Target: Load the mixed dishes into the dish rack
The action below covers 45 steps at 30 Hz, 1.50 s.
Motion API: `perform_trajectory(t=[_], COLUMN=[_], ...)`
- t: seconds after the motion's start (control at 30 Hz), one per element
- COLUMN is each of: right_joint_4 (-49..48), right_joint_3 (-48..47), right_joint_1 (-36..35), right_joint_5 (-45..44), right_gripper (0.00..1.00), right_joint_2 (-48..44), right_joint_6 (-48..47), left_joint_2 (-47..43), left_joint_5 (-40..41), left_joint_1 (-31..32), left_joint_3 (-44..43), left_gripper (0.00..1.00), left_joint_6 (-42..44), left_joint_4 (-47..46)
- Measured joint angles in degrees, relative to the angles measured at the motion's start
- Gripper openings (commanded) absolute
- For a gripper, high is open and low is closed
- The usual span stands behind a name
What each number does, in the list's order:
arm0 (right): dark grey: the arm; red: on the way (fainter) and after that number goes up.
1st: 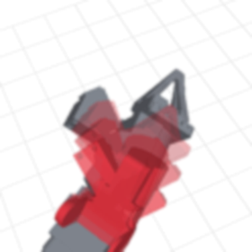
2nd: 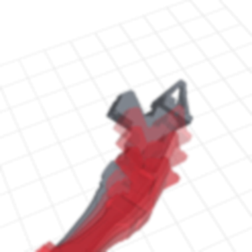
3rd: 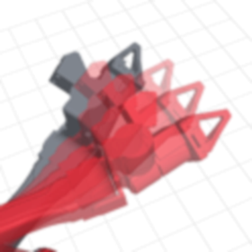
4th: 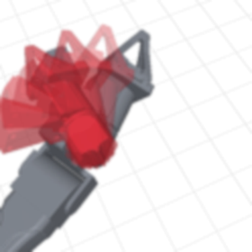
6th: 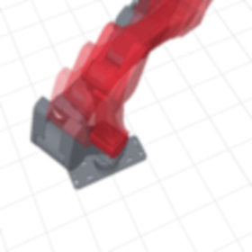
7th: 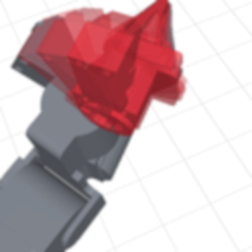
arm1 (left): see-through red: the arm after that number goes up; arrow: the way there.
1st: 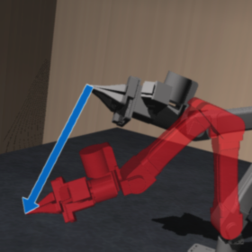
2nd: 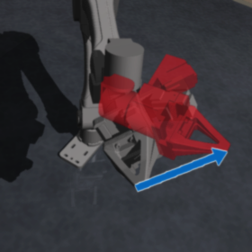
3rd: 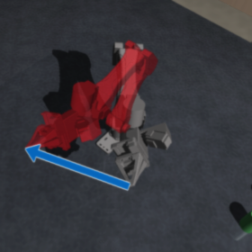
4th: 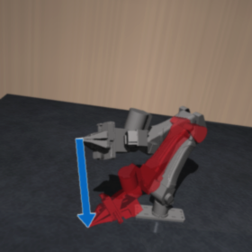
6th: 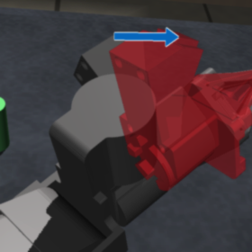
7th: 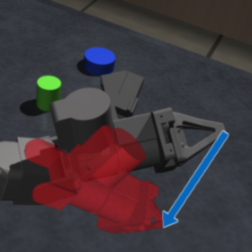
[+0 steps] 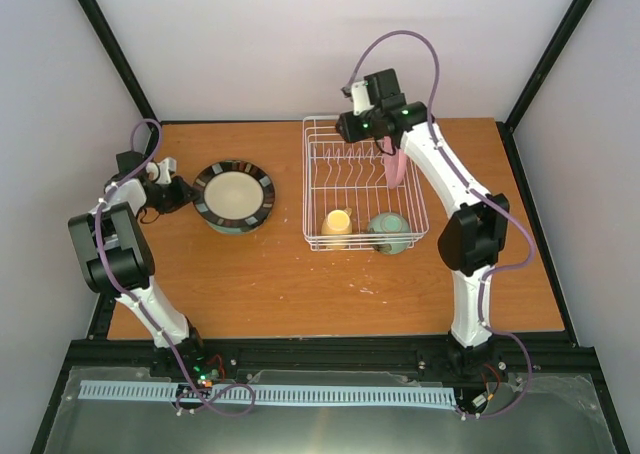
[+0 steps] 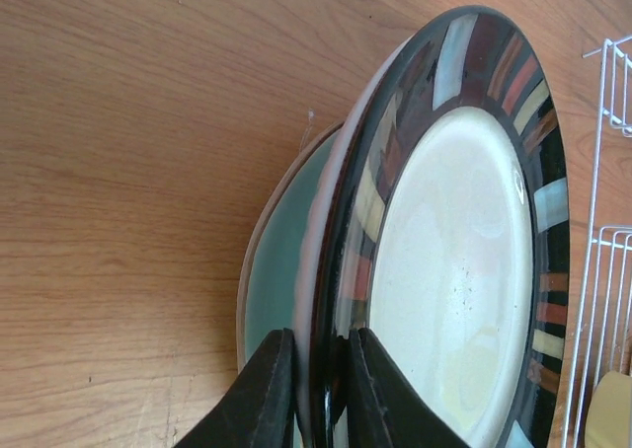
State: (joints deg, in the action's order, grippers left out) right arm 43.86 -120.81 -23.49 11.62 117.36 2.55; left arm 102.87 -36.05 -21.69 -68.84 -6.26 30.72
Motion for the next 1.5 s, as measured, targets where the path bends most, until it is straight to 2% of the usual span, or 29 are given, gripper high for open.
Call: perform_trajectory(t=[0.17, 0.4, 0.5, 0.57, 0.77, 0.87, 0.97, 1.0, 1.5], right_joint_4=[0.0, 0.3, 0.8, 0.9, 2.0, 2.5, 3.0, 3.1, 3.7], right_joint_3=[-0.2, -0.3, -0.3, -0.3, -0.3, -0.3, -0.3, -0.3, -0.3], right_joint_1=[-4.9, -11.7, -11.8, -11.5, -11.2, -11.5, -11.6, -11.6, -11.6], right_joint_5=[7.4, 13.5, 14.0, 14.0, 13.8, 13.8, 13.7, 13.6, 13.5], right_gripper=[0.38, 0.38, 0.38, 0.38, 0.38, 0.38, 0.37, 0.37, 0.36], right_joint_2=[3.1, 7.5, 7.6, 7.6, 7.6, 7.6, 7.6, 7.6, 7.6], right_joint_6=[-0.5, -1.5, -1.9, -2.1, -2.7, -2.8, -3.0, -3.0, -3.2], left_joint_2=[-0.5, -0.6, -0.6, -0.6, -0.1, 0.0, 0.0, 0.0, -2.1], left_joint_5=[0.5, 0.7, 0.6, 0.5, 2.5, 2.5, 2.5, 2.7, 3.7], left_joint_1=[0.0, -0.1, -0.2, -0.3, -0.3, -0.3, -0.3, -0.3, -0.3], left_joint_3=[0.6, 2.4, 3.0, 3.4, 5.0, 5.1, 5.1, 5.1, 4.9], left_gripper=[0.03, 0.05, 0.12, 0.22, 0.27, 0.24, 0.04, 0.01, 0.01], left_joint_6=[0.0, 0.0, 0.0, 0.0, 0.4, 0.5, 0.6, 0.8, 1.1], left_joint_4=[-0.2, -1.3, -2.2, -2.7, -3.3, -3.8, -4.2, -4.3, -3.8])
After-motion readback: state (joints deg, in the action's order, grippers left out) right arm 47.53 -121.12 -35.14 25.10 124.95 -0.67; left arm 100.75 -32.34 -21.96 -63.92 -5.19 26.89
